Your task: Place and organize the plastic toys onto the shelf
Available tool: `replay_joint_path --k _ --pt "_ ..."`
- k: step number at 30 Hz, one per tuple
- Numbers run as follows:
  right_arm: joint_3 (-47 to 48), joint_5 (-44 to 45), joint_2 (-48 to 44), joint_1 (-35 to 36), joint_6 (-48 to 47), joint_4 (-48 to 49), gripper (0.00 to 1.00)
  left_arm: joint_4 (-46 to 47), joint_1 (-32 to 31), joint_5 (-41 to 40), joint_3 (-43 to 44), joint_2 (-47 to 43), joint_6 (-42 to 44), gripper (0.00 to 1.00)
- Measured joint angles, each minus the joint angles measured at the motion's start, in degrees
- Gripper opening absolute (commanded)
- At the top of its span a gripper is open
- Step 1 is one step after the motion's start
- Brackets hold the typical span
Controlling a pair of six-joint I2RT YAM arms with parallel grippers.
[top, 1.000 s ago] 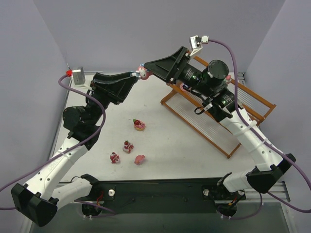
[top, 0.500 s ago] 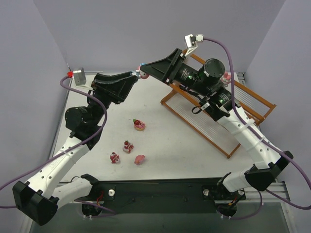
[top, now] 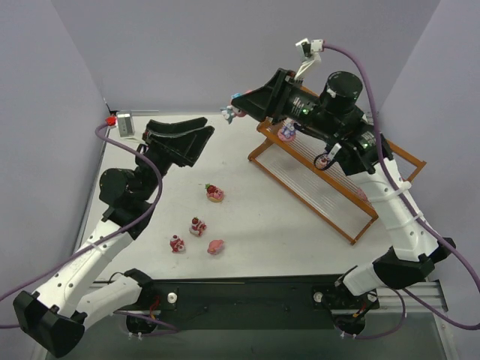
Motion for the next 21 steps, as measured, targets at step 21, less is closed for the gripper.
replay_joint_path --k 21 --pt "3.0 19.3 6.0 -15.4 -58.2 -26.8 0.00 -32.1 0.0 -7.9 -2.7 -13.4 11.5 0.94"
